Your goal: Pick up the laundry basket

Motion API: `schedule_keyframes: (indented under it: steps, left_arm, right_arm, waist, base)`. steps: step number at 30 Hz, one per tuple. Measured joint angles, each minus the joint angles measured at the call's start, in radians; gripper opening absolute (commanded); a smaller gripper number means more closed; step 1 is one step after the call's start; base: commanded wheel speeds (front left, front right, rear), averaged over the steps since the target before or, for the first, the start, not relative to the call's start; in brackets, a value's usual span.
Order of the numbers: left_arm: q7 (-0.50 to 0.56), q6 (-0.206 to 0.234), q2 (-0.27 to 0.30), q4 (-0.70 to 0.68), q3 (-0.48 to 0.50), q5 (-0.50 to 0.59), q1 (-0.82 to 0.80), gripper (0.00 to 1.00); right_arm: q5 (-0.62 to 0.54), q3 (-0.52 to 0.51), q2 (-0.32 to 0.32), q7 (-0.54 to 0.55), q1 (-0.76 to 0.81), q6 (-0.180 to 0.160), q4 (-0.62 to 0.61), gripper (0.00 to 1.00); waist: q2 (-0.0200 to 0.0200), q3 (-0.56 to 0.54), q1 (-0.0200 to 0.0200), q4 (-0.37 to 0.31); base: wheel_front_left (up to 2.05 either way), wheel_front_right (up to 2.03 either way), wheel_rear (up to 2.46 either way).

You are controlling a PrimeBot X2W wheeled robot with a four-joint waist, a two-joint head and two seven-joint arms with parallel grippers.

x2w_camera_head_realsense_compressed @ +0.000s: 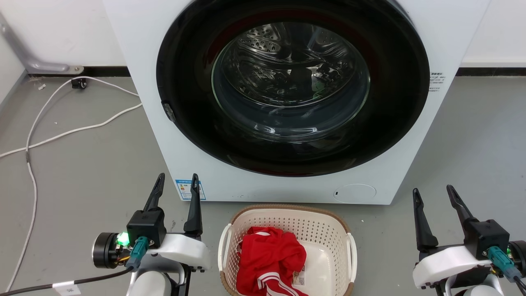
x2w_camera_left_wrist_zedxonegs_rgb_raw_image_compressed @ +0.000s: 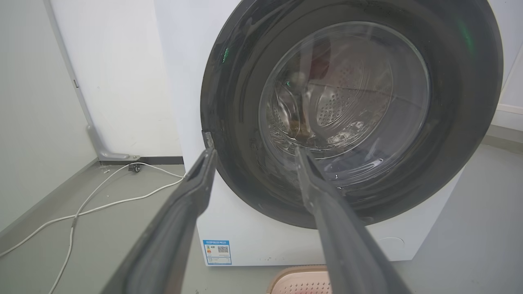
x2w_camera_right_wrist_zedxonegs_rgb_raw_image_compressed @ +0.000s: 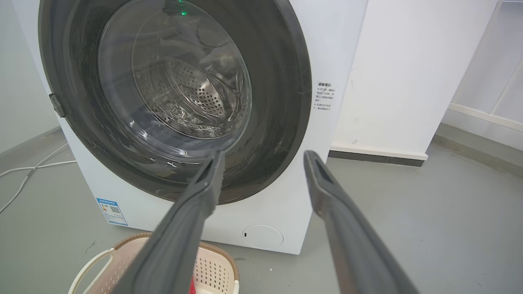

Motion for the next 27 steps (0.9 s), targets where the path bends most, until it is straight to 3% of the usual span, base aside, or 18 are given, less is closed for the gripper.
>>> schedule_keyframes:
  steps: [15, 27]
  left_arm:
    - [0.000, 0.006, 0.000, 0.028, -0.010, -0.021, -0.004, 1.00]
    - [0.000, -0.005, 0.000, 0.181, -0.014, -0.053, -0.052, 1.00]
  right_arm:
    - [0.008, 0.002, 0.000, 0.008, -0.001, 0.000, 0.001, 1.00]
    - [0.060, 0.026, 0.001, 0.031, -0.046, 0.000, 0.103, 1.00]
  waist:
    - [0.0000, 0.019, 0.0000, 0.003]
    - [0.0000, 0.158, 0.0001, 0.000]
  base:
    - [0.00, 0.00, 0.00]
    - [0.00, 0.00, 0.00]
